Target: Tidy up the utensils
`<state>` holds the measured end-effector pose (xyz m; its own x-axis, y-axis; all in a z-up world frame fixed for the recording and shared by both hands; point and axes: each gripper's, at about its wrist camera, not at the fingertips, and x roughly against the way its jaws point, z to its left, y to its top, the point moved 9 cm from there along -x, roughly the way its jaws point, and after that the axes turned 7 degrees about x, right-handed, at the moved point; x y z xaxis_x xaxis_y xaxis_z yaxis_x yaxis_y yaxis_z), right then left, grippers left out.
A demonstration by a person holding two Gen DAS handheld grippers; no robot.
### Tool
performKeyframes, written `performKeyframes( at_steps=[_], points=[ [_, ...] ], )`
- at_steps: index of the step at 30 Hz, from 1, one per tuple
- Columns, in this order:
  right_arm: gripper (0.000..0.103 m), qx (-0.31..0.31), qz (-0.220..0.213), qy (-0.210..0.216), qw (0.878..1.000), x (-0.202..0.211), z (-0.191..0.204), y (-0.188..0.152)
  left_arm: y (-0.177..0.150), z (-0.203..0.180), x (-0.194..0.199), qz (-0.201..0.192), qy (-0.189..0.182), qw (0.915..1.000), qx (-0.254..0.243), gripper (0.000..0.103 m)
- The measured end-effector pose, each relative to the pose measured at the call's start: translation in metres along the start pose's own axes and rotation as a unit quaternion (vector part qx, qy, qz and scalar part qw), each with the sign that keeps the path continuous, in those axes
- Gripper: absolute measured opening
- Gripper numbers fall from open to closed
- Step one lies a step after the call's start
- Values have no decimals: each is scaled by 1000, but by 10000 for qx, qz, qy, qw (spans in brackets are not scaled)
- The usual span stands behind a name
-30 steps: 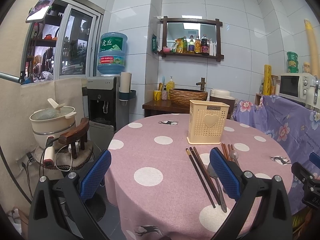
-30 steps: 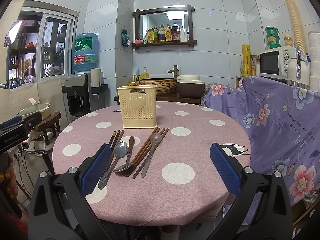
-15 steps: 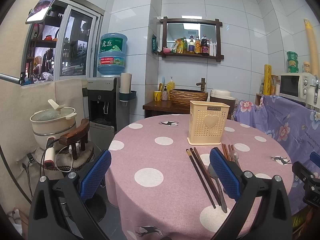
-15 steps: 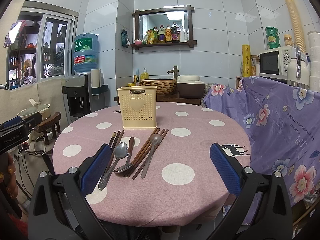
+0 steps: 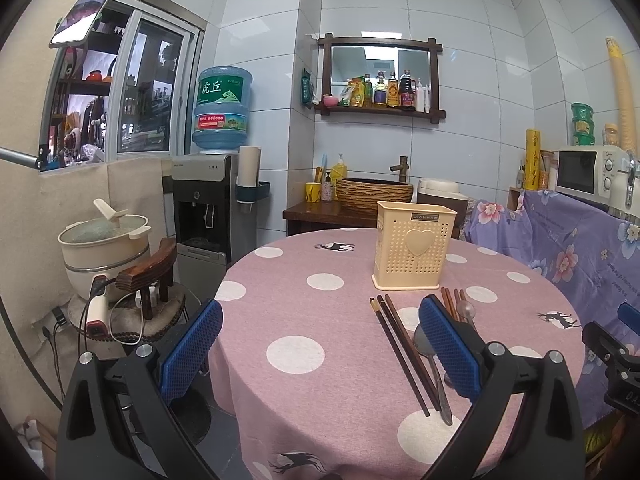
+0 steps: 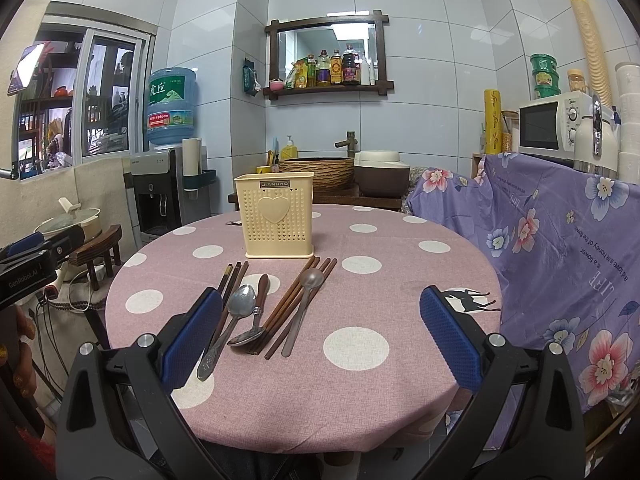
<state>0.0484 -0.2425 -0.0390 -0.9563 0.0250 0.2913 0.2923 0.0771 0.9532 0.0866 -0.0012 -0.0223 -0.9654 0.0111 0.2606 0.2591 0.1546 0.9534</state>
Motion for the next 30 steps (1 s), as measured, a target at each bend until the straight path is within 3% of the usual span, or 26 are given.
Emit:
performKeyframes(
  at_steps=[30],
  points=[
    [98, 17, 7, 11, 10000, 0, 11, -8, 0, 2, 1, -7, 3, 10000, 7, 98]
  ],
)
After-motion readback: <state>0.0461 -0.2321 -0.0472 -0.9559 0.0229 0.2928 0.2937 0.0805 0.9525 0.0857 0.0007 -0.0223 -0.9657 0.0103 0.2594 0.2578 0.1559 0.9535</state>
